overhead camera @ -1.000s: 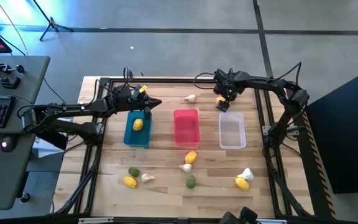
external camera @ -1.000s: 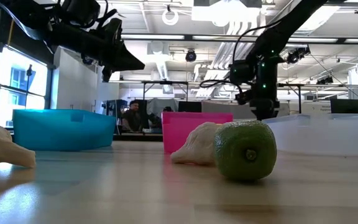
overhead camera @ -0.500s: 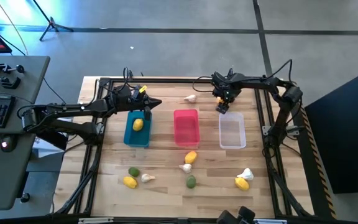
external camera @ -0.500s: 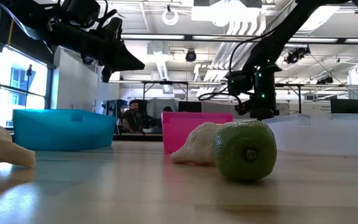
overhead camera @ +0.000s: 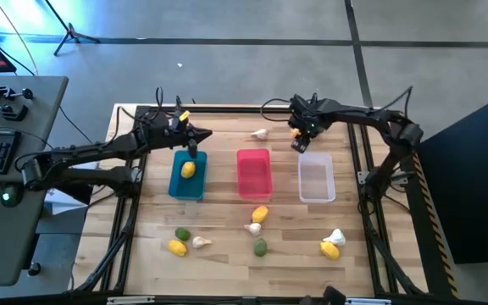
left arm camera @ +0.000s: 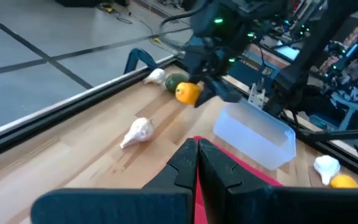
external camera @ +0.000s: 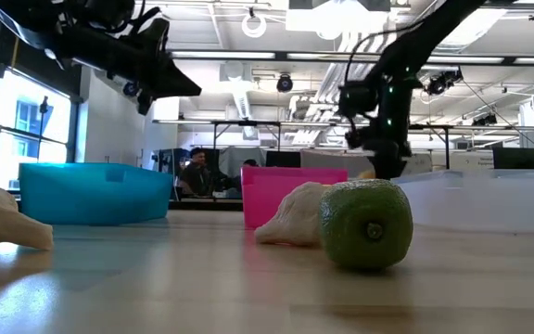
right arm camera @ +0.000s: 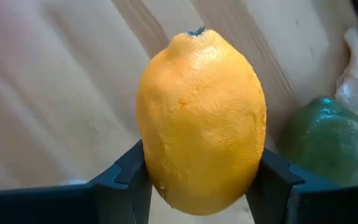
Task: Sort produce into baskets
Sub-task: Put the top yellow lemon into the blue bin
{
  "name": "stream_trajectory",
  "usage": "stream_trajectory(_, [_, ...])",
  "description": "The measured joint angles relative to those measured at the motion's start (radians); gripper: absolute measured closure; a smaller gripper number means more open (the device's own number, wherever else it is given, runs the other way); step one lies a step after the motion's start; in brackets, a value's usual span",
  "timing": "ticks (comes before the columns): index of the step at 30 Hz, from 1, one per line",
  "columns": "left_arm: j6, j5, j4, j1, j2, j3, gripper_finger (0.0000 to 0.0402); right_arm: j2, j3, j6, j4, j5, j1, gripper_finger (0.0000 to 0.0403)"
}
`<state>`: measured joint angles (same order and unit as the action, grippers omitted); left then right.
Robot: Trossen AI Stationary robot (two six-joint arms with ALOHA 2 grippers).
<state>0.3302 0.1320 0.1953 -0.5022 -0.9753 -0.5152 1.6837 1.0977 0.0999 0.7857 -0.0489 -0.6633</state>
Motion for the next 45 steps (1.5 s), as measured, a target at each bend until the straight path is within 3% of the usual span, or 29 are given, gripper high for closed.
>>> stream_trajectory(6, [-0.052,0.014,-0.087,-0.047,0.059,0.0,0.0401,-0.08,0.0,-0.247,-0.119,0.031,0.175,0.0227])
stream_trajectory(12, [-0.062,0.008,-0.157,-0.093,0.112,0.0,0.0401,-0.075,0.001,-0.644,-0.393,0.03,0.397,0.0227])
stream_trajectory(18, [-0.071,-0.028,-0.236,-0.155,0.178,0.0,0.0401,-0.068,0.001,-0.948,-0.675,-0.067,0.561,0.0228])
stream_trajectory(25, [-0.09,-0.074,-0.247,-0.187,0.242,0.0,0.0401,-0.028,0.001,-1.113,-0.84,-0.165,0.641,0.0228])
stream_trajectory(30, [-0.089,-0.095,-0.255,-0.2,0.25,0.0,0.0401,0.013,0.027,-1.173,-0.848,-0.187,0.646,0.0228])
stream_trajectory(35, [-0.098,-0.095,-0.253,-0.216,0.25,0.0,0.0401,0.114,0.198,-1.143,-0.812,-0.184,0.637,0.0228])
stream_trajectory(45, [-0.087,-0.093,-0.253,-0.26,0.255,0.0,0.0401,0.462,0.756,-1.136,-0.459,-0.15,0.624,0.0228])
